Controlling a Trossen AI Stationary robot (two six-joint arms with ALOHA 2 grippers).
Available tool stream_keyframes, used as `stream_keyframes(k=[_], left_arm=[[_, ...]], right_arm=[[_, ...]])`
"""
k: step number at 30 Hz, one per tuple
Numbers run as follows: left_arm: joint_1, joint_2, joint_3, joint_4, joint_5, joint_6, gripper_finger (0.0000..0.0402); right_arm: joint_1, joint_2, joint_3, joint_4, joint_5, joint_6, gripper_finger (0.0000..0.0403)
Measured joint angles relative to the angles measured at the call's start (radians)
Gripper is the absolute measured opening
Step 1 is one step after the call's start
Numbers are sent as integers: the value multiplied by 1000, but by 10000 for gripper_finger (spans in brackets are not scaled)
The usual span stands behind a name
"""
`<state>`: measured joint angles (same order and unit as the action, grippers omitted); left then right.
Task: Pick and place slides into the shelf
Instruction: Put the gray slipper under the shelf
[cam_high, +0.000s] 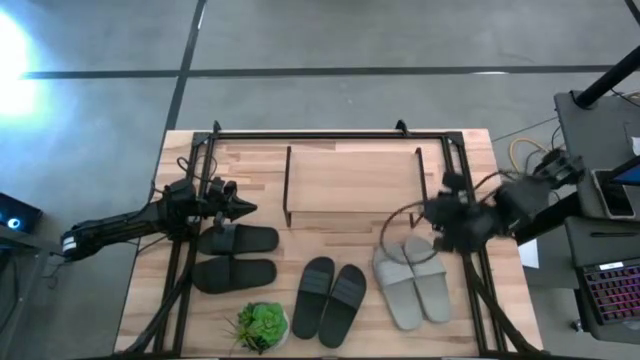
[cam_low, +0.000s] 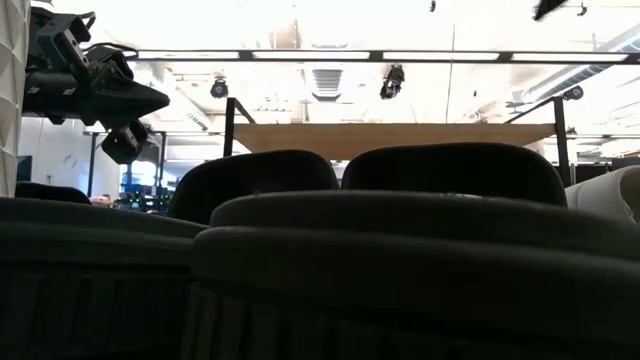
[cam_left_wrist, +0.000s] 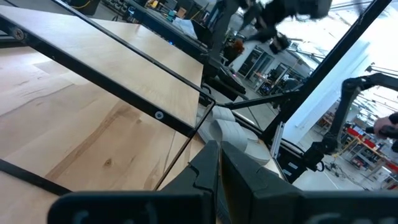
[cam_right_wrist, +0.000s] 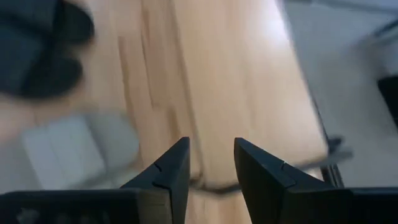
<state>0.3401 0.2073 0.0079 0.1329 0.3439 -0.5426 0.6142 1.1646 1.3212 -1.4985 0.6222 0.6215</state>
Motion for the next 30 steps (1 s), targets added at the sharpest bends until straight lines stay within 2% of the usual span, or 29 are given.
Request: stream_keyframes(k=[2,8,12,15,20,25,30], left_arm=[[0,0,0,0,0,0,2],[0,0,0,0,0,0,2],[0,1,0,-1,0,0,2],[0,0,0,0,0,0,2],[0,0,0,0,0,0,2],[0,0,0,0,0,0,2],[0,1,0,0,0,0,2]], right_arm=[[52,60,-2,-81,-21,79,116],[175,168,-3,-74,-92,205,121],[253,211,-23,-75,-224,306,134],[327,253,-38,-71,-280,380,146],[429,331,-78,-74,-286,438,166],[444,428,-87,-71,-300,543,181],[444,537,-82,-48,-304,479,187]])
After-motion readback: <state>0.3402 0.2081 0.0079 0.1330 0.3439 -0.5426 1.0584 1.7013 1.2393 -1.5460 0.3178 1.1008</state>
